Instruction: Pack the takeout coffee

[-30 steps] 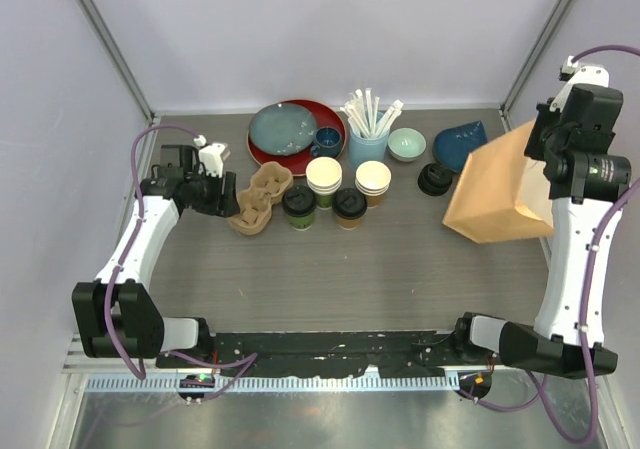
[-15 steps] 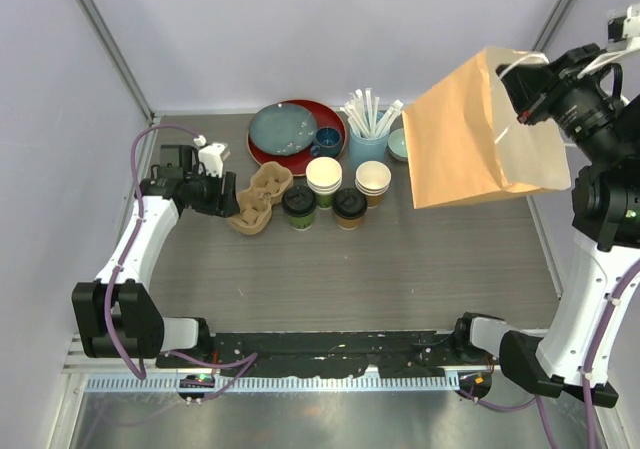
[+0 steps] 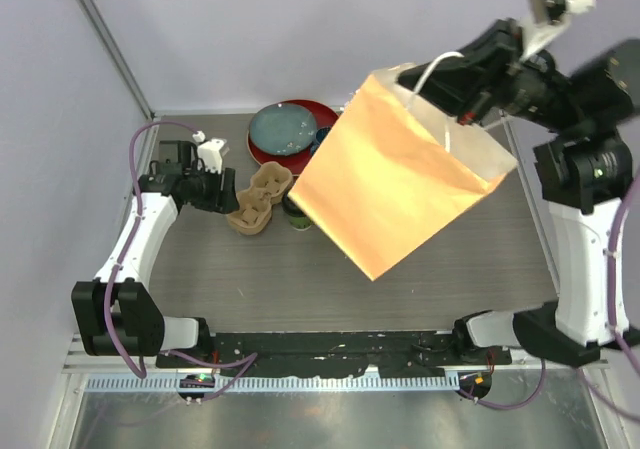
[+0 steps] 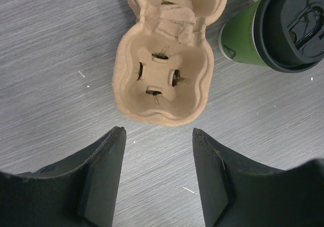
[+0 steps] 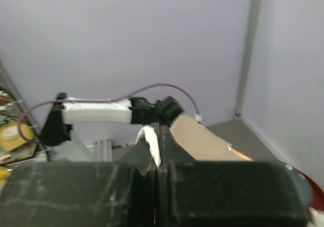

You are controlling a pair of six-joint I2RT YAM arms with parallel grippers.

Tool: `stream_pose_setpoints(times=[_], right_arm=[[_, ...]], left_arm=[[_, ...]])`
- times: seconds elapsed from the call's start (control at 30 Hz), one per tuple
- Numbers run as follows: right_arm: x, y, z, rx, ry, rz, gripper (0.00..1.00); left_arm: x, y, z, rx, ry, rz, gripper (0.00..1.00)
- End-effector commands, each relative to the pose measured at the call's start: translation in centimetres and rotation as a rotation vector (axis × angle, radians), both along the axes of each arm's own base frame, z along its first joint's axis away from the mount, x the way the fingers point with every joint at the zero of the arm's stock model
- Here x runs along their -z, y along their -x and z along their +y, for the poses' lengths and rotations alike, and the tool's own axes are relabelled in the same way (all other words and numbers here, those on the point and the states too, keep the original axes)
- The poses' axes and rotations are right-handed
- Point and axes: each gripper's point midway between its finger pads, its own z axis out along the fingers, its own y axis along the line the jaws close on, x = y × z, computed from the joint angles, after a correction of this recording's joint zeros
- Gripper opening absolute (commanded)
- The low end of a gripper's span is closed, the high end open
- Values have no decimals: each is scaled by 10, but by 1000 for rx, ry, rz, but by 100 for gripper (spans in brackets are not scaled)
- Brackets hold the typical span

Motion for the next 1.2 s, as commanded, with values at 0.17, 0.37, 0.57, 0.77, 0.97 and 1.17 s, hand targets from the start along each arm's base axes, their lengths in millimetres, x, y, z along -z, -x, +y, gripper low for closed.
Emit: stream_pose_setpoints(times=[0.17, 0.37, 0.57, 0.77, 0.97, 1.17], right_arm=[[55, -23, 66, -31, 191, 44, 1], [112, -17, 106, -168, 323, 20, 1], [145, -6, 126, -227, 398, -31, 1], [204, 6, 160, -228, 537, -87, 1], [266, 35, 179, -279, 688, -118, 1], [325, 54, 187, -322, 849, -101, 1]], left_arm=[[-28, -12, 6, -2, -24, -78, 59], [-26, -15, 6, 1, -22, -65, 59], [-23, -14, 6, 5, -25, -61, 59], [-22, -14, 5, 7, -25, -58, 59], [-20, -12, 6, 10, -28, -58, 59], [-16, -13, 14, -12, -26, -49, 59]])
